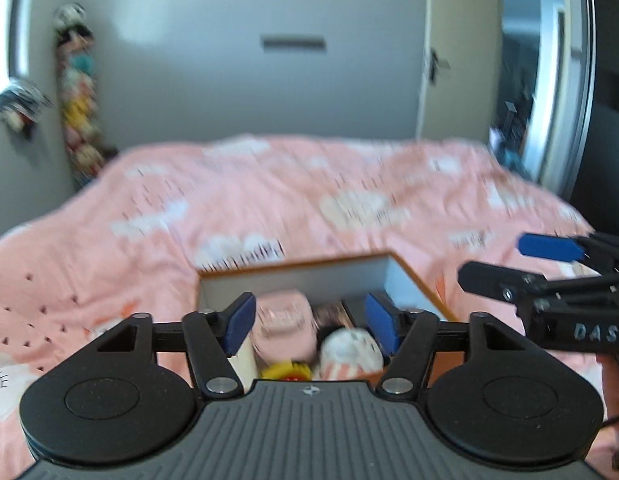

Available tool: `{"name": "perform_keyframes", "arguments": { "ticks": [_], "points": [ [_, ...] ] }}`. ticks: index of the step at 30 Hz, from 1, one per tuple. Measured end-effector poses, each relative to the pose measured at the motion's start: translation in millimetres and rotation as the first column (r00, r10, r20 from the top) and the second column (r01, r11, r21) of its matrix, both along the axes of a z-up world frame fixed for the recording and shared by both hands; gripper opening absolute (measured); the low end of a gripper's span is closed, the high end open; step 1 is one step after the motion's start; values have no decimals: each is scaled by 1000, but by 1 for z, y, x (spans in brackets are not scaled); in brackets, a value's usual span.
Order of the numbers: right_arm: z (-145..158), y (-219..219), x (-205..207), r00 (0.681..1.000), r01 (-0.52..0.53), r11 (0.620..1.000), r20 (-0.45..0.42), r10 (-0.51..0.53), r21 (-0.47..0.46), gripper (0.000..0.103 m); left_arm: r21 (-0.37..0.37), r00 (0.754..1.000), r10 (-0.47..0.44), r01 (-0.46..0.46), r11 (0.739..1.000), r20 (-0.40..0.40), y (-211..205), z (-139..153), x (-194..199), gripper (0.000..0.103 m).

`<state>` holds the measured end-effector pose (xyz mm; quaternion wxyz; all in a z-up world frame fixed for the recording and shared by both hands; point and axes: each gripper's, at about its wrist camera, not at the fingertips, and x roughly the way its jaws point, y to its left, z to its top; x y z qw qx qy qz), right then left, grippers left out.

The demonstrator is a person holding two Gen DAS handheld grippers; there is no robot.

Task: Organize objects

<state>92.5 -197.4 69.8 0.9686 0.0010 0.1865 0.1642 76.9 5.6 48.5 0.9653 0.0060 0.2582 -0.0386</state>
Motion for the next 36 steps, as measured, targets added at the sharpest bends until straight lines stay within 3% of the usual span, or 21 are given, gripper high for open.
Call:
{"name": "perform_keyframes", "arguments": {
  "ticks": [5, 9, 21, 27, 31, 36],
  "points": [
    [-2, 5, -18, 996, 47, 999, 80, -46, -14, 100, 12, 974, 65, -70, 997, 217, -3, -6, -29, 88],
    [-10, 6, -20, 992, 103, 994, 75, -104, 24, 102, 75, 957, 113, -138, 988, 266, -8, -15, -34, 88],
    [-47, 22, -9, 989, 142, 990, 31, -142, -4, 102, -106, 977, 137, -121, 987, 163, 23, -43, -25, 94],
    [-68, 33, -2, 992, 129, 990, 9, -129, -55, 102, -113, 980, 183, -174, 978, 79, 35, -63, -16, 94],
    [-81, 40, 2, 993, 115, 988, -1, -116, -103, 102, -45, 972, 223, -220, 974, 73, 33, -75, -13, 94],
    [-90, 40, 10, 992, 120, 986, -26, -124, -112, 102, -30, 973, 222, -221, 975, 59, 31, -84, -10, 93]
  ]
}}
